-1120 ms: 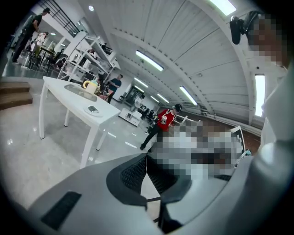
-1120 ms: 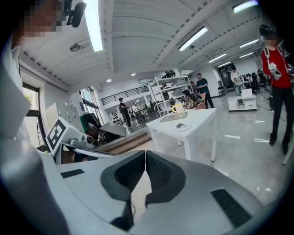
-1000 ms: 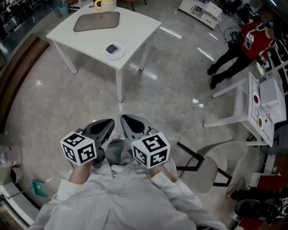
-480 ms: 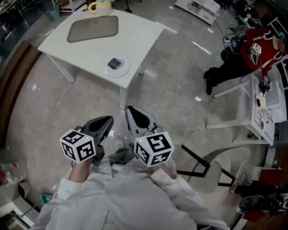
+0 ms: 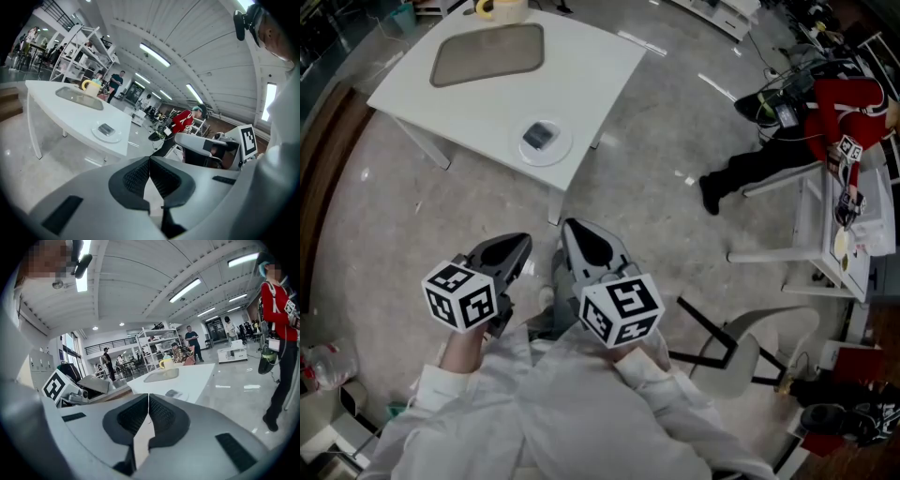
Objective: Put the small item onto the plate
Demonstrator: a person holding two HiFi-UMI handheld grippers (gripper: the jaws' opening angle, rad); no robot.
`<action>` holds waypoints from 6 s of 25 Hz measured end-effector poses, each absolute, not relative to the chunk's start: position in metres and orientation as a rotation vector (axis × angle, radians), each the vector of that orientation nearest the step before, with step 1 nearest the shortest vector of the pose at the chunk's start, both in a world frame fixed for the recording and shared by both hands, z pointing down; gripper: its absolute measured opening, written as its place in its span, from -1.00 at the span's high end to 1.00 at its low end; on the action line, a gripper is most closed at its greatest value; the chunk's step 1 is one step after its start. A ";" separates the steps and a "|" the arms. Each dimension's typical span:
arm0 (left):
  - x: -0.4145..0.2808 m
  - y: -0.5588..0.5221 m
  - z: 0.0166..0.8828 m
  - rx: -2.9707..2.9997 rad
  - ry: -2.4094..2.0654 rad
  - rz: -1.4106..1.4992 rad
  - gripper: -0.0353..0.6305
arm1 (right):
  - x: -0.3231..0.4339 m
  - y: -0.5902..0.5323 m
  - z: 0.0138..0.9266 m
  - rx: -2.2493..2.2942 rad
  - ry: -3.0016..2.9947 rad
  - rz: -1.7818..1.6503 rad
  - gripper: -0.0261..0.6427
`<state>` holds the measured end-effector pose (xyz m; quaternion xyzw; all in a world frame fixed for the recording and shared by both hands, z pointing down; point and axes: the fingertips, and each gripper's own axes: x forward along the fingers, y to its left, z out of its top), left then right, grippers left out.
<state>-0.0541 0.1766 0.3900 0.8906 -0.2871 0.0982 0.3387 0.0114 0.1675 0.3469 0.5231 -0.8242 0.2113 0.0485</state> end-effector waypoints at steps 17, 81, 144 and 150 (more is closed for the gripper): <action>-0.027 0.061 0.389 2.312 -0.836 0.279 0.86 | 0.045 0.047 0.350 1.511 -2.541 0.662 0.87; -0.072 -0.076 0.430 2.038 -1.085 0.273 0.86 | 0.063 -0.081 0.426 1.301 -2.392 0.952 0.87; -0.058 -0.064 0.508 1.716 -1.012 0.362 0.58 | 0.064 -0.067 0.515 1.088 -2.140 1.355 0.53; -0.061 -0.064 0.508 1.712 -1.027 0.364 0.61 | 0.071 -0.068 0.516 1.117 -2.099 1.327 0.68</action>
